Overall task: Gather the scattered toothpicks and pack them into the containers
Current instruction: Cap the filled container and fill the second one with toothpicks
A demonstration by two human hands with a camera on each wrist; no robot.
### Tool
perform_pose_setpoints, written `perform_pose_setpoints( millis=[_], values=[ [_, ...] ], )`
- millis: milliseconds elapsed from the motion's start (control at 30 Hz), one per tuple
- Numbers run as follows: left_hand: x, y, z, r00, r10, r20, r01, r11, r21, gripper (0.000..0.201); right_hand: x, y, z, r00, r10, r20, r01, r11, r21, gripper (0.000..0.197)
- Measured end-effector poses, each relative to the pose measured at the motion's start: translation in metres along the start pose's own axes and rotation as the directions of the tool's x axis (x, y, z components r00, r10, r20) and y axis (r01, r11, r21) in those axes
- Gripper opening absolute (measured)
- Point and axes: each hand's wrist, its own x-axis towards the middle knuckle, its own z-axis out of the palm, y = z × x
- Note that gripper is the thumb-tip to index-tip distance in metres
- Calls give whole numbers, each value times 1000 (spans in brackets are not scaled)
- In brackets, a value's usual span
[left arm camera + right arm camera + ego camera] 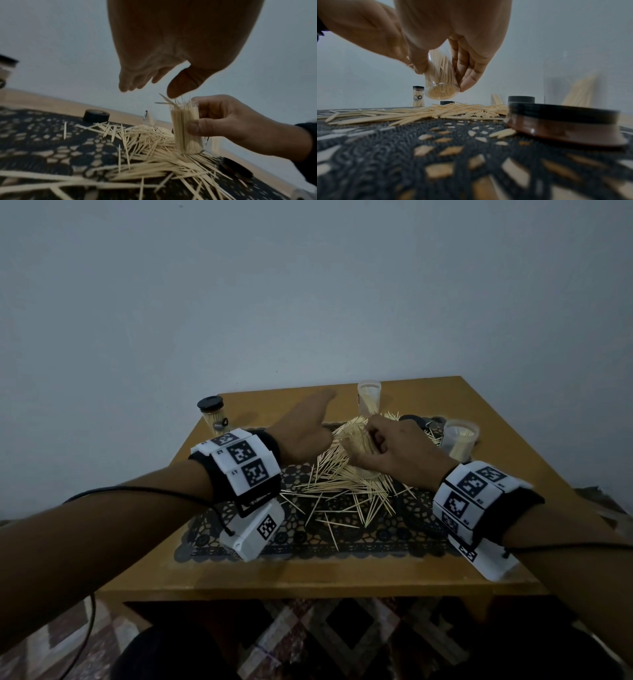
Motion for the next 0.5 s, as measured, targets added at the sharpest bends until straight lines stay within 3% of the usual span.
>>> perform_pose_setpoints(
  millis=[100, 233, 367, 500],
  values=[
    [0, -7, 7, 983, -60, 172, 60, 998, 5, 33, 0, -2, -1, 1000, -9, 8, 9, 1000, 6, 51],
    [-3, 0, 21, 966, 13, 259, 26, 989, -147, 49, -2, -2, -3, 1000, -16, 5, 16, 999, 52, 43],
    [-7, 3, 22, 981, 104, 165, -59, 965, -255, 75, -2, -3, -3, 1000, -22, 12, 21, 999, 49, 42],
    [-1, -3, 20, 986, 142, 84, -120, 968, -222, 73, -1, -5, -2, 999, -24, 25, 23, 999, 34, 47]
  ],
)
